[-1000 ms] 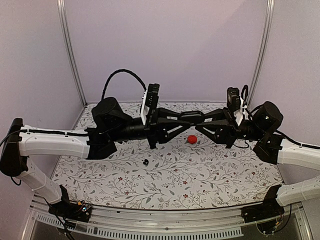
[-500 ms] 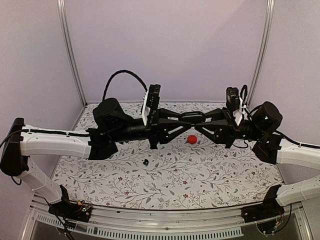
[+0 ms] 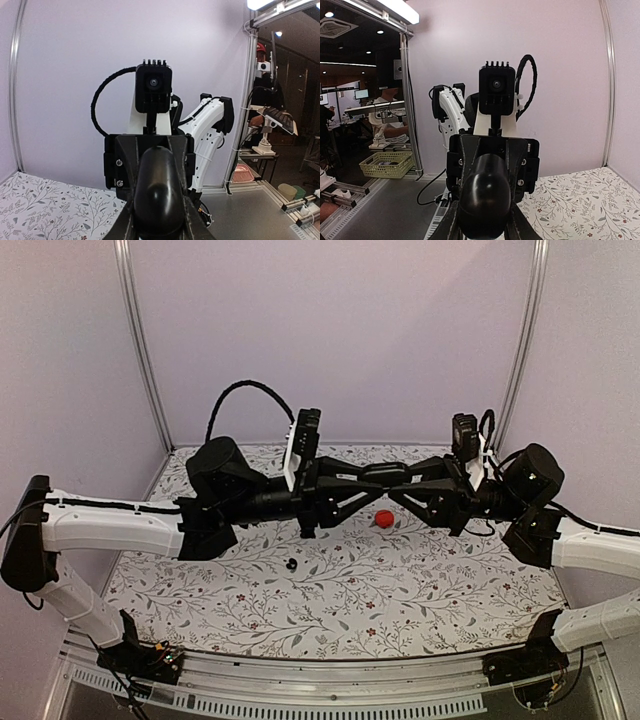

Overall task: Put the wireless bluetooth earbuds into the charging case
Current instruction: Pass from the left arm to the right

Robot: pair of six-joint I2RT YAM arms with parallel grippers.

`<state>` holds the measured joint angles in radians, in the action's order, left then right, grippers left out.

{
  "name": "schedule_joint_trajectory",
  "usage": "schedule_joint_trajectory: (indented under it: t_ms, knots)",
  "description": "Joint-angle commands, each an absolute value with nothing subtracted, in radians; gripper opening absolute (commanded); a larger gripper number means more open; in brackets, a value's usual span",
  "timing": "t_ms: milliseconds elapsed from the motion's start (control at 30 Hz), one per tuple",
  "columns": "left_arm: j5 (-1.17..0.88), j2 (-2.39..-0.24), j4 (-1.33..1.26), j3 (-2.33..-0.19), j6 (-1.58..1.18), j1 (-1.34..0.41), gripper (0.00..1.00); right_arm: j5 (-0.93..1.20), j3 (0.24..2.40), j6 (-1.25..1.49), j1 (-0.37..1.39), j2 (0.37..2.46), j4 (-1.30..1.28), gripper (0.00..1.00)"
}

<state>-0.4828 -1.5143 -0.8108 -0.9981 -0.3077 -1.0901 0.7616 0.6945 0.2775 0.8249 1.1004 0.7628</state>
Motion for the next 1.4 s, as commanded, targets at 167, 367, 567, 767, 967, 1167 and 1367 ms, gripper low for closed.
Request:
schedule_joint_trajectory:
  t_ms: [167,367,567,767,967,1167,1367]
  knots:
    - [-0.470,-1.523,-0.851,-0.970,-0.309,-1.102,0.00,0.752,0.689,0.310,0.835,1.102,0.827,0.30]
    - [-0.471,-1.531,-0.883,-0.969,-0.316,-1.102,0.00,0.741,0.672,0.329,0.836,1.100,0.860,0.28]
    - [-0.447,-1.527,-0.914,-0.956,-0.317,-1.102,0.00,0.740,0.655,0.349,0.836,1.118,0.905,0.39]
    - [-0.447,-1.540,-0.936,-0.961,-0.328,-1.103,0.00,0.739,0.665,0.350,0.837,1.130,0.913,0.36]
    - [-0.447,-1.546,-0.940,-0.966,-0.329,-1.106,0.00,0.739,0.670,0.343,0.838,1.132,0.909,0.33]
    - [-0.442,-1.547,-0.946,-0.959,-0.330,-1.108,0.00,0.749,0.681,0.353,0.838,1.142,0.911,0.27]
    - [-0.438,-1.546,-0.960,-0.953,-0.328,-1.109,0.00,0.754,0.686,0.362,0.841,1.153,0.916,0.30]
